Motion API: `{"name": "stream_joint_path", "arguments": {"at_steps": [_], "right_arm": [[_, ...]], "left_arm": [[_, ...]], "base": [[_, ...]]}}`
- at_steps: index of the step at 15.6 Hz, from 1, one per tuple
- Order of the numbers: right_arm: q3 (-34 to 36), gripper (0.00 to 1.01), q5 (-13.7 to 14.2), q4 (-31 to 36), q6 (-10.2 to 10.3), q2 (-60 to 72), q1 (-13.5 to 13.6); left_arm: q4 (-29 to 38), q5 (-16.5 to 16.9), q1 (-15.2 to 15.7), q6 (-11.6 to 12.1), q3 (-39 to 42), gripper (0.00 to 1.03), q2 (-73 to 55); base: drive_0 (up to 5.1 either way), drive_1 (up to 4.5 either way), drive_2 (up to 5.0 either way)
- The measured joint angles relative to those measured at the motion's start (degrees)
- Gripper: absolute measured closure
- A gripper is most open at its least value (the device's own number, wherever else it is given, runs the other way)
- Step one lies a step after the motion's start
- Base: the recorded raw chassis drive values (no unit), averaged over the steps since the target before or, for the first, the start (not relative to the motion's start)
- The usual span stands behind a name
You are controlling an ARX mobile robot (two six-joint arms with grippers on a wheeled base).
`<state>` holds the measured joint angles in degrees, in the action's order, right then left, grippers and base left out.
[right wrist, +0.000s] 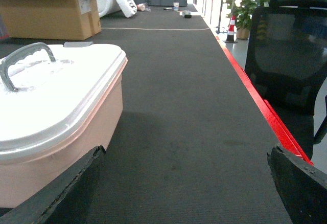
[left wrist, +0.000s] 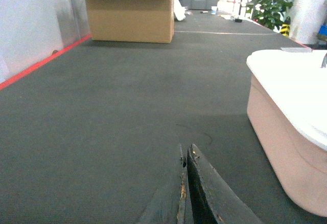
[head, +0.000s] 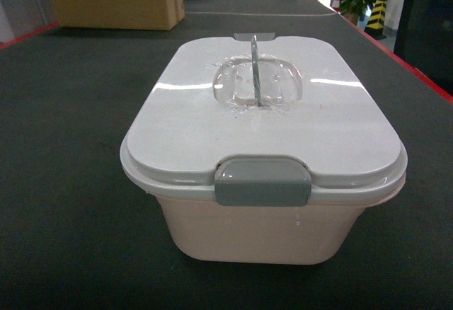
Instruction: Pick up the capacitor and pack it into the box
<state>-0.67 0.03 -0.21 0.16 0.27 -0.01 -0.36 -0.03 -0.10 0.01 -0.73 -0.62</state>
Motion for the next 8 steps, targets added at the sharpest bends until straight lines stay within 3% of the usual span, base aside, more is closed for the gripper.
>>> {"name": "stream_joint_path", "arguments": {"at_steps": [1, 3, 5, 8], "right_arm": [[0.0, 0.03, 0.0, -0.1, 0.0, 0.0, 0.0], [0.0, 0.03, 0.0, 0.0, 0.0, 0.0, 0.0], [0.0, 0.03, 0.0, -0.1, 0.0, 0.0, 0.0], [0.0, 0.03, 0.0, -0.1, 0.0, 0.0, 0.0]], "left_arm": [[0.3, 0.0, 0.1, 0.0, 0.0, 0.97, 0.0], [0.1, 0.0, 0.1, 0.0, 0.0, 0.72, 0.0], [0.1, 0.0, 0.1, 0.0, 0.0, 0.63, 0.0], [0.1, 0.0, 0.1, 0.0, 0.0, 0.25, 0.0]], "base": [[0.0, 0.00, 0.0], [0.0, 0.00, 0.0], [0.0, 0.00, 0.0], [0.0, 0.00, 0.0]]}}
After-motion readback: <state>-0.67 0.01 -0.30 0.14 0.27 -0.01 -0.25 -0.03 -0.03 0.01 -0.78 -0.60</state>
